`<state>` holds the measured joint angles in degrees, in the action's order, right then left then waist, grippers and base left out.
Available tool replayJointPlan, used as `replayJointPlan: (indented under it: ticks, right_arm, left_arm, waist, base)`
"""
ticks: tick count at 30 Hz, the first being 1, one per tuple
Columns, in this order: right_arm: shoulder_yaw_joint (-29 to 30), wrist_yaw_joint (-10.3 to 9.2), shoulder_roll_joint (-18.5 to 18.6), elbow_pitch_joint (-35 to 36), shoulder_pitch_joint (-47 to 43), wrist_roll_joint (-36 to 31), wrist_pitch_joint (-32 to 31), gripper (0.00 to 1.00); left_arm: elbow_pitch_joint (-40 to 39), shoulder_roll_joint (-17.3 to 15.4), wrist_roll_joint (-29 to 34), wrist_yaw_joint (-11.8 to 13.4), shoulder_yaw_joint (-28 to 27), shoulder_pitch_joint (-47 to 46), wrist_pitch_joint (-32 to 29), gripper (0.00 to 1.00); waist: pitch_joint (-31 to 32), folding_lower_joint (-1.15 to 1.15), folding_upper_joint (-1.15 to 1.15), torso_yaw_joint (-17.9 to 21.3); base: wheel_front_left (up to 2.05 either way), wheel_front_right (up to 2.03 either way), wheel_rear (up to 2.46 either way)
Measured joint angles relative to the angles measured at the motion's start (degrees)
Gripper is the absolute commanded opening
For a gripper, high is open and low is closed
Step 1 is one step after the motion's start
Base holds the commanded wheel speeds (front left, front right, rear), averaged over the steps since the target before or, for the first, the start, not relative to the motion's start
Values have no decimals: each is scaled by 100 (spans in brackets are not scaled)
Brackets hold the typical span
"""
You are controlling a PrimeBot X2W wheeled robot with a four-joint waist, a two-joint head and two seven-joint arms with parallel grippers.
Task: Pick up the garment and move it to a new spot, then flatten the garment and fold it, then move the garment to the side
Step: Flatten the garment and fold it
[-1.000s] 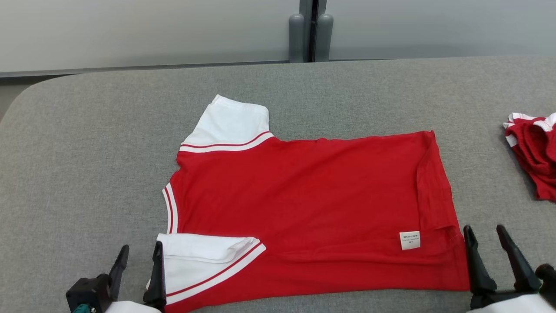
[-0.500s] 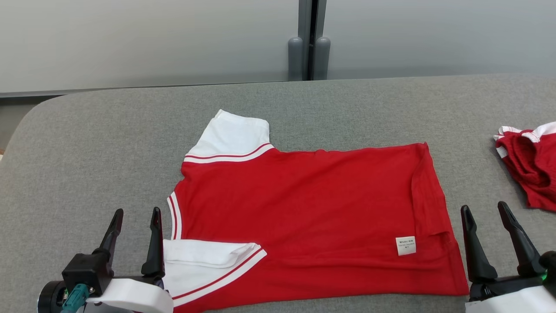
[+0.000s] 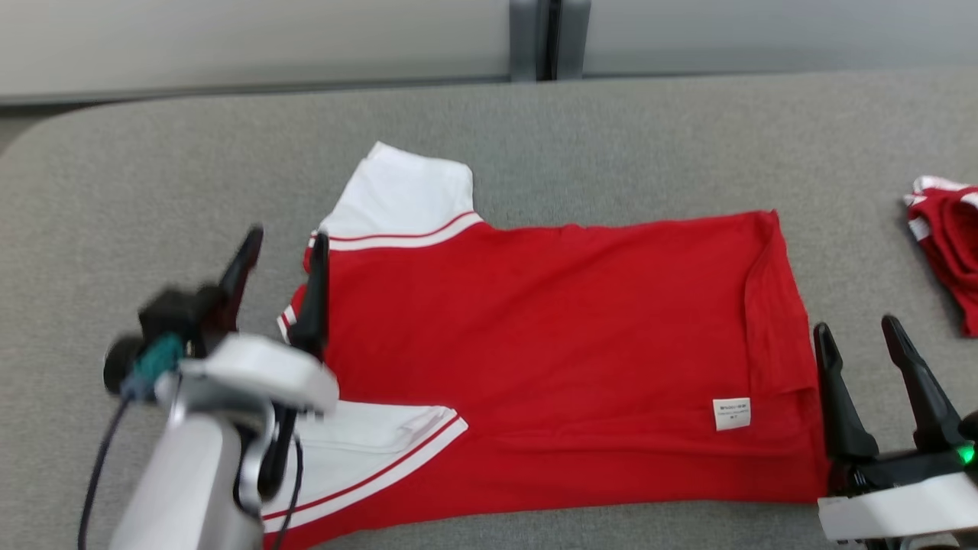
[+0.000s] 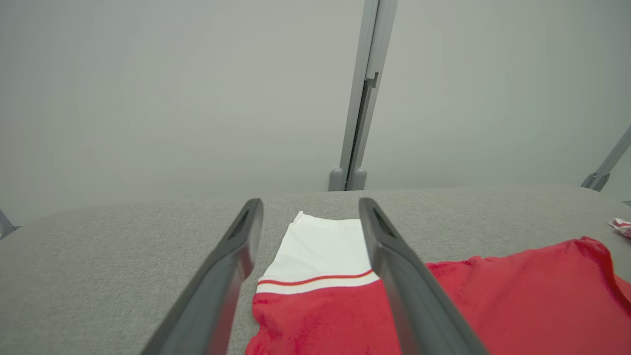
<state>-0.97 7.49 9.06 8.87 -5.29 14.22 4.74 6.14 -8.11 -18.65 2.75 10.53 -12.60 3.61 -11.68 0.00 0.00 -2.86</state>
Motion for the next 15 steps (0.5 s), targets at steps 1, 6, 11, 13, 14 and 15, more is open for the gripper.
replayJointPlan:
  ticks: [1,6,11,13,14,15]
  right_arm:
    - [-24,0,9,29,84,1,-13,100]
    - [-172,1,86,102,482,-5,-9,100]
    - [-469,1,102,-51,917,16,94,100]
    - [-553,1,99,-114,1021,37,149,100]
    - [-577,1,100,-153,1066,43,181,100]
    - [-619,0,100,-192,1113,57,190,100]
  left_arm:
    - [145,14,-18,-60,38,-315,-58,100]
    - [1102,76,-92,-376,156,-1914,-327,100]
    - [2863,-62,-178,-583,97,-3316,-635,100]
    - [3452,-133,-189,-637,113,-3671,-724,100]
    - [3726,-164,-190,-675,109,-3829,-746,100]
    - [3972,-193,-193,-689,109,-3975,-770,100]
  waist:
    - [-107,0,0,7]
    - [-708,0,0,111]
    - [-1351,0,0,401]
    - [-1491,0,0,551]
    - [-1553,0,0,627]
    - [-1610,0,0,698]
  base:
    - [0,0,0]
    - [0,0,0]
    - [0,0,0]
    - [0,0,0]
    - [0,0,0]
    - [0,0,0]
